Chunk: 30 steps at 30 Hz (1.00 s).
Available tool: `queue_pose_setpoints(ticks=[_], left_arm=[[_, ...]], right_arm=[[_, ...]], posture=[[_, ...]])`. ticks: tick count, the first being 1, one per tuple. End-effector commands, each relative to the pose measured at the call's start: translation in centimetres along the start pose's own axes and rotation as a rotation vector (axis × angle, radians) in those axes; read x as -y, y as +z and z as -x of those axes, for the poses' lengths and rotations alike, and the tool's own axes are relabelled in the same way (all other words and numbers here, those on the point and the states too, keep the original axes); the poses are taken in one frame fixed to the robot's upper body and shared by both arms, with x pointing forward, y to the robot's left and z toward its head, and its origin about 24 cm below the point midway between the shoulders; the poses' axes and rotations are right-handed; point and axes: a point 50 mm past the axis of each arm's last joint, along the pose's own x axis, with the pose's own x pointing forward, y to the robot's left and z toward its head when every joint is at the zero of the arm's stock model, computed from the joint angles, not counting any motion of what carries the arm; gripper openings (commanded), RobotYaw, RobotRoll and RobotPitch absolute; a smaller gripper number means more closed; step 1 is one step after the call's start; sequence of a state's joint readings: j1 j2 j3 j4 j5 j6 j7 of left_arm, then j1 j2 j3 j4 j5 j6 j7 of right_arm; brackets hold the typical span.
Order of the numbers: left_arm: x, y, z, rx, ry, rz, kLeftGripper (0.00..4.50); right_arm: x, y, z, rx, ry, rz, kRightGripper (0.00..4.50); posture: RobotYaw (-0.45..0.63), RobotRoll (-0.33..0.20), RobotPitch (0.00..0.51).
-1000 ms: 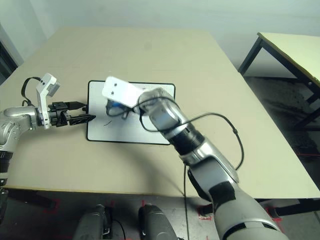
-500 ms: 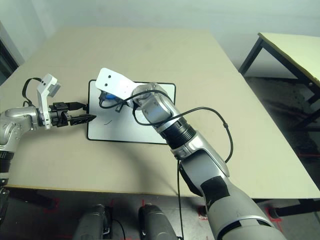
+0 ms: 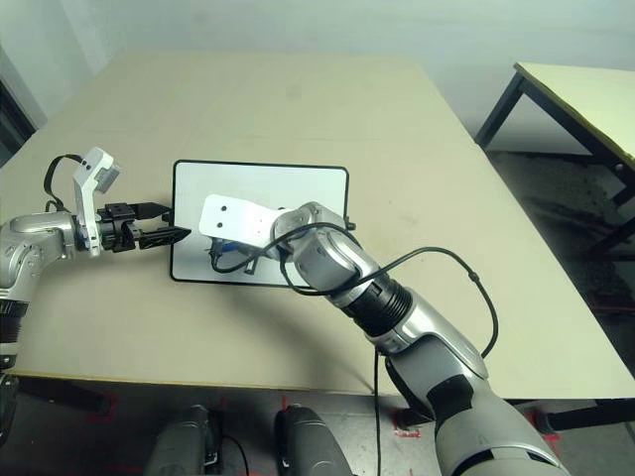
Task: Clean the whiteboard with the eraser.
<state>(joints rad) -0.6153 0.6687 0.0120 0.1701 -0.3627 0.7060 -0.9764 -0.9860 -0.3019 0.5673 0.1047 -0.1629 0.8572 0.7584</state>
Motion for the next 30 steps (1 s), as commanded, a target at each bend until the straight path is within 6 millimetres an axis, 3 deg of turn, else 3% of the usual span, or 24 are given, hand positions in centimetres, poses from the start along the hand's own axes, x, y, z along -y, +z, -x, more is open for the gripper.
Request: queue_pose_setpoints(ticks=[1,5,8,12,18,24,30], left_arm=[[0.1,-0.3,-0.1,-0.01,-0.018,0.007,4.5],[0.1,-0.3,-0.1,-0.011,-0.019,0.008,4.5],[0.1,-0.4,0.0,-0.011,-0.016,0.01,4.5],[0.2,-0.5,0.1,-0.014,-0.016,0.012,4.5],[0.2,-0.6,0.1,-0.027,-0.023,0.014,4.5],[0.6,-1.3,0.6,-0.109,-0.062,0.028,4.5],[1.4,-2.0,0.9,-0.177,-0.104,0.044,4.5]], right_arm=[[2.3,0.0,0.0,0.021,-0.12,-0.039,0.57],[1.6,-0.9,-0.3,-0.033,-0.077,-0.021,0.57],[-1.2,-2.6,0.0,-0.113,0.067,0.009,0.57],[-3.0,-3.7,0.6,-0.167,0.148,0.027,0.57],[-1.6,-3.2,0.5,-0.165,0.095,0.01,0.57],[1.5,-0.9,0.2,-0.042,-0.063,-0.029,0.57],[-1.6,-2.8,-0.3,-0.127,0.101,0.03,0.57]], posture=[[-0.07,0.0,0.092],[-0.07,0.0,0.097],[-0.07,0.0,0.1],[-0.07,0.0,0.101],[-0.07,0.0,0.101],[-0.07,0.0,0.101],[-0.07,0.0,0.105]])
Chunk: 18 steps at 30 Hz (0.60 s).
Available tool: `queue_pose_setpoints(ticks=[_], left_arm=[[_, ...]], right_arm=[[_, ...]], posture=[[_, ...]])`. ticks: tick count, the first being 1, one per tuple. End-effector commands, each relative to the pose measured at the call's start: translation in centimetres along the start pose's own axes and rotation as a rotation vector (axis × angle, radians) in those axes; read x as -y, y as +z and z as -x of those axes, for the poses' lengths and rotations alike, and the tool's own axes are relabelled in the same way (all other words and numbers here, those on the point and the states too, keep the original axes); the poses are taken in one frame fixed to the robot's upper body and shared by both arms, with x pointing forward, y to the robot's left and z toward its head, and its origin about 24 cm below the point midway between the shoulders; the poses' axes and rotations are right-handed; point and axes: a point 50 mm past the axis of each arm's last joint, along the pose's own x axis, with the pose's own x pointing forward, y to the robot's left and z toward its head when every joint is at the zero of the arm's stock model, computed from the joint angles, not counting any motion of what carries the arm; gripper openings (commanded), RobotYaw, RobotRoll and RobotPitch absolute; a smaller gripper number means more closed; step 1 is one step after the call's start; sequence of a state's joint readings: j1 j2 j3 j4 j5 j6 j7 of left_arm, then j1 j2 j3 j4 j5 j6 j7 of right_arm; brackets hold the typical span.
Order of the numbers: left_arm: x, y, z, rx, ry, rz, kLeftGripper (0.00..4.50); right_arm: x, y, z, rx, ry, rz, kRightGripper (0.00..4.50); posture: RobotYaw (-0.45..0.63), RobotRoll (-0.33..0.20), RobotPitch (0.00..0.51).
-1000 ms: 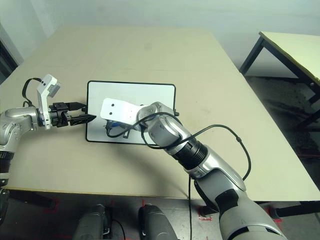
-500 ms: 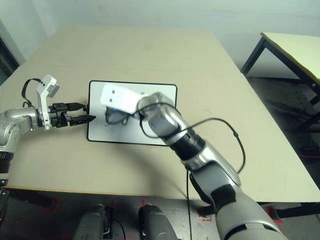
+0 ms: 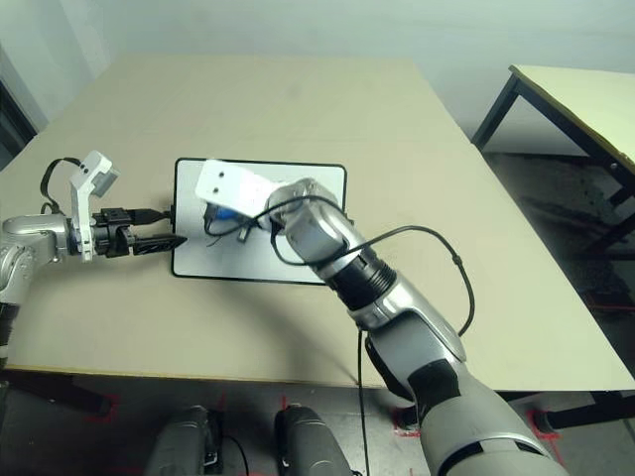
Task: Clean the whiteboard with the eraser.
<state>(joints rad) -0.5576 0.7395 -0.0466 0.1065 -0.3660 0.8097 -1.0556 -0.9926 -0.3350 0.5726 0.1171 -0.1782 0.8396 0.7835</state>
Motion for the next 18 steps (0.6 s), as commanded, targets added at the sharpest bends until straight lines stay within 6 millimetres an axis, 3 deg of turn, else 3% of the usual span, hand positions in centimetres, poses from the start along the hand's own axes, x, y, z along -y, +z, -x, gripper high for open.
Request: queue_pose_setpoints(ticks=[1,6,9,13,18], left_arm=[[0.5,-0.1,0.0,-0.027,-0.026,-0.004,4.5],[0.5,0.0,0.0,-0.029,-0.025,-0.004,4.5],[0.5,0.0,0.0,-0.029,-0.024,-0.004,4.5],[0.5,-0.1,0.0,-0.032,-0.024,-0.003,4.5],[0.4,0.0,0.0,-0.031,-0.023,-0.003,4.5]], right_arm=[[-3.1,-2.6,-0.6,-0.124,0.148,0.021,0.57],[-4.4,-3.8,-0.5,-0.174,0.205,0.036,0.57],[-3.2,-2.9,-0.9,-0.134,0.136,0.012,0.57],[-0.2,0.2,-1.0,0.011,-0.01,-0.01,0.57],[-1.8,-1.2,-1.4,-0.065,0.086,0.021,0.57]], posture=[[-0.07,0.0,0.106],[-0.07,0.0,0.107],[-0.07,0.0,0.106],[-0.07,0.0,0.105],[-0.07,0.0,0.105]])
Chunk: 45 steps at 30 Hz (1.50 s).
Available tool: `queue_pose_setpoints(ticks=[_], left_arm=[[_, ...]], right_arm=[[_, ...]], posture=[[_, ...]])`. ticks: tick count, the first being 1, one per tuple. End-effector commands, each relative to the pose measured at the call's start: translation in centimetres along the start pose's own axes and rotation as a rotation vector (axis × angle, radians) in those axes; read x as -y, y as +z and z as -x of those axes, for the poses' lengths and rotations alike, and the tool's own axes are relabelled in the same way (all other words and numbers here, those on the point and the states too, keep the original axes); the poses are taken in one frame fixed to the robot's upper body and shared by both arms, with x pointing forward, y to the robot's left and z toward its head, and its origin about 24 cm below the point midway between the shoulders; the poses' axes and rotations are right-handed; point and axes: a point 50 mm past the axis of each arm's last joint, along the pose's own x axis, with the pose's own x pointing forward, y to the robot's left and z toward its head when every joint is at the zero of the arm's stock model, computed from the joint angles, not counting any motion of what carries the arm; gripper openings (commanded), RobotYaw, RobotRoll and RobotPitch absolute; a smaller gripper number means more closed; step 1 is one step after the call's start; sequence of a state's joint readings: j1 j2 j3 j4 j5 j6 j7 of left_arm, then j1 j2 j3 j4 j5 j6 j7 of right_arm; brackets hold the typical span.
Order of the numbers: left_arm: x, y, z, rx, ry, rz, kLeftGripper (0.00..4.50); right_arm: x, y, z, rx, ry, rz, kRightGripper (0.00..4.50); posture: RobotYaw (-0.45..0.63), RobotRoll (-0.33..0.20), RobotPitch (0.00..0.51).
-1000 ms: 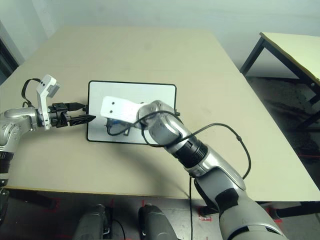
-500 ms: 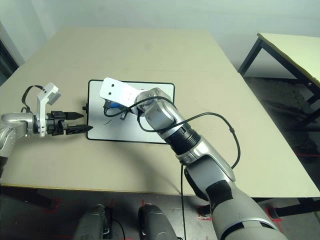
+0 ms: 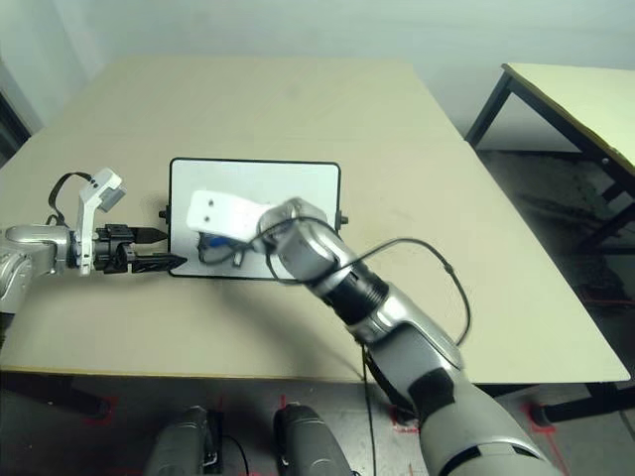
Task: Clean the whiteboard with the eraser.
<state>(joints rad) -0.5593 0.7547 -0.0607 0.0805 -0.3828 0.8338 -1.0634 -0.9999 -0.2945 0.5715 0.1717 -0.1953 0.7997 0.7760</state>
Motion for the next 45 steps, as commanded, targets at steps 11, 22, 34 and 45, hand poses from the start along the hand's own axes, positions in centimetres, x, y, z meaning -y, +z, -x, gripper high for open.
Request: queue_pose_setpoints(ticks=[11,22,34,45], left_arm=[[0.1,-0.5,0.0,-0.019,-0.001,0.005,4.5],[0.0,-0.6,-0.1,-0.017,-0.001,0.006,4.5],[0.1,-0.7,0.0,-0.016,0.001,0.009,4.5],[0.1,-0.8,0.1,-0.013,0.006,0.014,4.5]], right_arm=[[-2.4,-1.6,-0.5,-0.066,0.087,0.011,0.57],[-2.3,-1.6,-0.7,-0.067,0.109,0.023,0.57],[-2.7,-0.9,-1.2,-0.014,0.098,0.007,0.57],[-4.0,-2.9,-1.0,-0.125,0.206,0.067,0.57]], posture=[[-0.07,0.0,0.104],[-0.07,0.0,0.1],[-0.06,0.0,0.1],[-0.06,0.0,0.109]])
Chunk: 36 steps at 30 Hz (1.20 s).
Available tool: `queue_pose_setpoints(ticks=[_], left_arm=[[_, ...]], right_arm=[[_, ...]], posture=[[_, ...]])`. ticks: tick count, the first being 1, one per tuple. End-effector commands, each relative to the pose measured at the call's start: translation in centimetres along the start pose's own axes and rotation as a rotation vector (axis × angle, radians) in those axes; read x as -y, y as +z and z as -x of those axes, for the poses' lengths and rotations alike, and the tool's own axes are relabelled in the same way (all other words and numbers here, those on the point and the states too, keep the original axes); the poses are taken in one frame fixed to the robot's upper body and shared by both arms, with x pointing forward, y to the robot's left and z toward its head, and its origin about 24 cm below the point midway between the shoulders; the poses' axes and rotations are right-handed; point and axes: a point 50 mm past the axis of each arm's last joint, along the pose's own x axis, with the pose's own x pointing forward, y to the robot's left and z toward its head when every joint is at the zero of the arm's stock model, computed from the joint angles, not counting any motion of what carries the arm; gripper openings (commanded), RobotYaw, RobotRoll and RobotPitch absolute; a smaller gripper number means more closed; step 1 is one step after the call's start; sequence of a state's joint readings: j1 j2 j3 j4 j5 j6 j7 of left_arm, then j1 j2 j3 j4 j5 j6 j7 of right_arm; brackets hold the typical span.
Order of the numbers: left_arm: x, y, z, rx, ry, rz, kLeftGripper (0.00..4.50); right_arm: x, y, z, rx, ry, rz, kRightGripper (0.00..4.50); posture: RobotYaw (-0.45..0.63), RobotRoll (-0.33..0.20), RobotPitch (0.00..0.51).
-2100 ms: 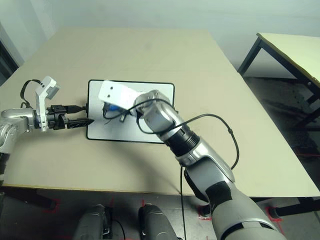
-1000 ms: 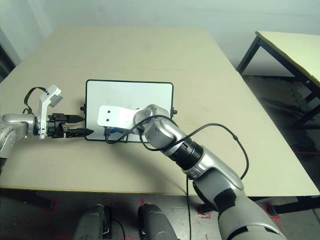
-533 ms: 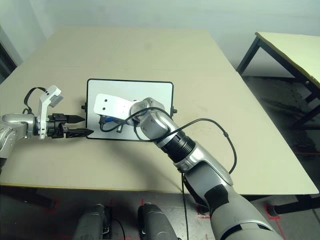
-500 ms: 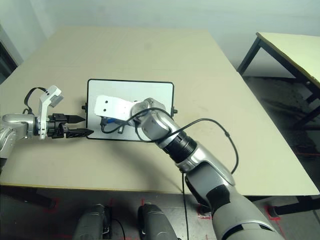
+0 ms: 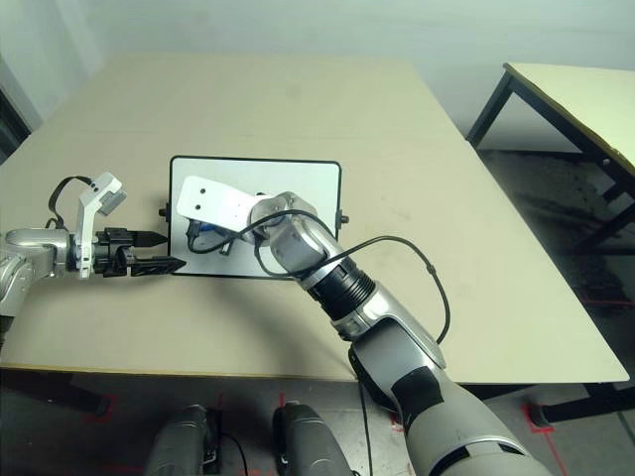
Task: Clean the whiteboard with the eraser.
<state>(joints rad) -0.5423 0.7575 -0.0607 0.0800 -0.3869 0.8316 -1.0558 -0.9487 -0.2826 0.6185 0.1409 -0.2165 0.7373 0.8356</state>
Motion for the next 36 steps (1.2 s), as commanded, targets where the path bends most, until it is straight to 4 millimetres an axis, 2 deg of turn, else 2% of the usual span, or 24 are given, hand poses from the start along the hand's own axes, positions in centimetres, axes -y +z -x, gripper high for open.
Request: queue_pose_setpoints(ticks=[1,3,6,13,17,22,25,27,29,32,34,36], left_arm=[[0.1,-0.4,0.1,-0.007,0.001,0.003,4.5],[0.1,-0.4,0.1,-0.007,0.001,0.004,4.5],[0.1,-0.4,0.0,-0.006,0.0,0.005,4.5],[0.1,-0.4,0.0,-0.004,0.0,0.003,4.5],[0.1,-0.3,0.0,-0.004,0.0,0.003,4.5],[0.1,-0.4,0.1,-0.004,0.001,0.005,4.5],[0.1,-0.3,0.0,-0.004,0.001,0.006,4.5],[0.1,-0.3,0.0,-0.002,0.0,0.005,4.5],[0.1,-0.1,-0.1,0.006,0.002,0.001,4.5],[-0.1,0.6,-0.1,0.065,0.033,-0.017,4.5],[-0.6,2.0,0.0,0.178,0.092,-0.055,4.5],[-1.1,3.3,0.2,0.289,0.157,-0.073,4.5]], right_arm=[[-2.6,-3.2,-0.2,-0.171,0.142,-0.017,0.57],[-3.2,-3.7,0.0,-0.197,0.173,-0.012,0.57],[-2.8,-3.1,-0.3,-0.164,0.13,-0.013,0.57],[-0.1,0.6,-0.8,0.046,-0.028,-0.058,0.57],[-0.6,-0.6,-0.9,-0.033,0.015,-0.036,0.57],[-2.5,-3.0,-0.2,-0.163,0.13,-0.008,0.57],[-3.2,-3.5,0.1,-0.203,0.176,-0.002,0.57],[-3.0,-3.3,0.1,-0.186,0.157,-0.018,0.57],[-1.9,-2.4,0.3,-0.132,0.104,-0.066,0.57],[1.0,0.3,1.4,0.043,0.024,-0.188,0.57],[5.1,2.5,3.8,0.239,-0.141,-0.313,0.57],[8.5,3.4,6.4,0.367,-0.309,-0.383,0.57]], posture=[[-0.06,0.0,0.109],[-0.06,0.0,0.109],[-0.06,0.0,0.113],[-0.06,0.0,0.113],[-0.06,0.0,0.113],[-0.06,0.0,0.113],[-0.06,0.0,0.112],[-0.06,0.0,0.11],[-0.06,0.0,0.107],[-0.05,0.0,0.1],[-0.05,0.0,0.091],[-0.05,0.0,0.087]])
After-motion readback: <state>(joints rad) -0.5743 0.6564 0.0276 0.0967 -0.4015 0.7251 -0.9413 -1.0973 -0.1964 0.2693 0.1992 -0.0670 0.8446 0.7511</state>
